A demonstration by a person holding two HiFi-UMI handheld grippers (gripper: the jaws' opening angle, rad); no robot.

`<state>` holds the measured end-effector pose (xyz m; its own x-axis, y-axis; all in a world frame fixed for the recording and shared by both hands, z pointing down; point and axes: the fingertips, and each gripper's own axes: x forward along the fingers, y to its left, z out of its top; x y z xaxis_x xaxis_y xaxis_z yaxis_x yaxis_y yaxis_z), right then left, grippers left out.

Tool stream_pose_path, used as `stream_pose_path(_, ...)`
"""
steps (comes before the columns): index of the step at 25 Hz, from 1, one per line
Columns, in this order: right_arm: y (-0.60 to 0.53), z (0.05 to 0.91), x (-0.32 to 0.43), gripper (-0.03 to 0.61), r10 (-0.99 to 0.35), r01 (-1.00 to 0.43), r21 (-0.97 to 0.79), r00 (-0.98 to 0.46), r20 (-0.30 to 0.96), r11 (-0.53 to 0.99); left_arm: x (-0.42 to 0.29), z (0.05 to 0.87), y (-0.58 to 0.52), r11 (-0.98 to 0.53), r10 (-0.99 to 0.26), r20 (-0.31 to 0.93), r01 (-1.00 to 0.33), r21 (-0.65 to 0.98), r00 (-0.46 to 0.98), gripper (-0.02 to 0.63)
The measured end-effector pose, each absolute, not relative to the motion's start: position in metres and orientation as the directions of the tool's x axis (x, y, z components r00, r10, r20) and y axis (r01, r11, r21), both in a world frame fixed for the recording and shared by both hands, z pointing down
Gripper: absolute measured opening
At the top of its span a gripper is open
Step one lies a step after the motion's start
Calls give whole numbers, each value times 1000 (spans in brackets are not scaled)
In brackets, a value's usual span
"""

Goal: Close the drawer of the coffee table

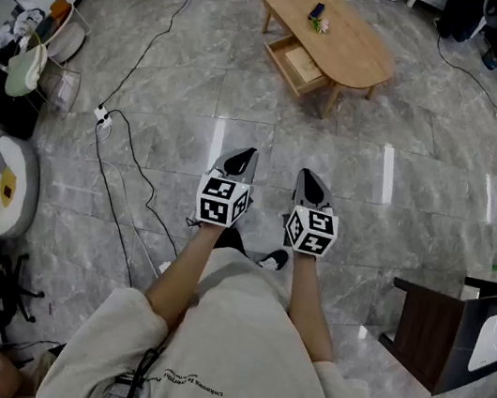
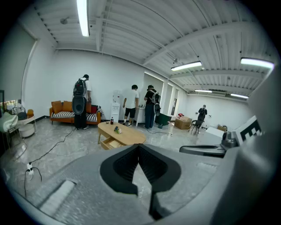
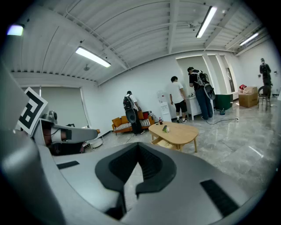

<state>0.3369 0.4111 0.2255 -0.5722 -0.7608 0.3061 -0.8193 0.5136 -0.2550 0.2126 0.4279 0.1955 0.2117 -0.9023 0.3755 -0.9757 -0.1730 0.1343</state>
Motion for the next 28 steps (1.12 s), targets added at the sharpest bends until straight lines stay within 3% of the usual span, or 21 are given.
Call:
stream_pose_path(9, 395, 219, 291, 15, -754, -794, -359, -593, 281, 491, 173, 156, 370, -102, -944, 289, -972, 211, 162, 9)
stream_pose_path(15, 369, 201, 261, 15, -768, -801, -353, -582, 268, 484, 142, 175, 361, -185, -902, 357, -964, 192, 244, 9)
stream_pose_path(28, 270, 185, 201, 15, -841, -864, -315, -477, 257, 394, 60, 152, 267, -330, -877, 298, -923, 196, 377, 9)
